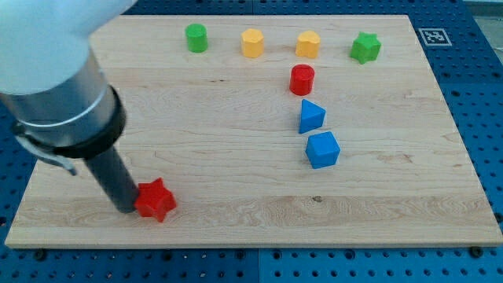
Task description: Slide the red star closer to the blue cube
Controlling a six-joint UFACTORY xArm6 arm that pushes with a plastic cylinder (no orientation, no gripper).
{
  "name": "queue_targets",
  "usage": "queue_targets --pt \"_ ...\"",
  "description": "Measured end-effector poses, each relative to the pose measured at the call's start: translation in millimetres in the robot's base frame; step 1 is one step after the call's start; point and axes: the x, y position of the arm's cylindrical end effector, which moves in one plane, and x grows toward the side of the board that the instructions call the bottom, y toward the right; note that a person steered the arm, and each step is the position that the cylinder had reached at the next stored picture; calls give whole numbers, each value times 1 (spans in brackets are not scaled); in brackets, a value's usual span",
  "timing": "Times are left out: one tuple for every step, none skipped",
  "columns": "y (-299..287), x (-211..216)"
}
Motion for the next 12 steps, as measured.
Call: queue_targets --pt "22 2" --pt "45 15" --pt "72 18" --pt "87 18" --pt "88 17" --pt "87 10" --pt "90 7" --pt "108 6" --pt "133 6" --pt "165 5" --pt "200 5" --pt "200 1"
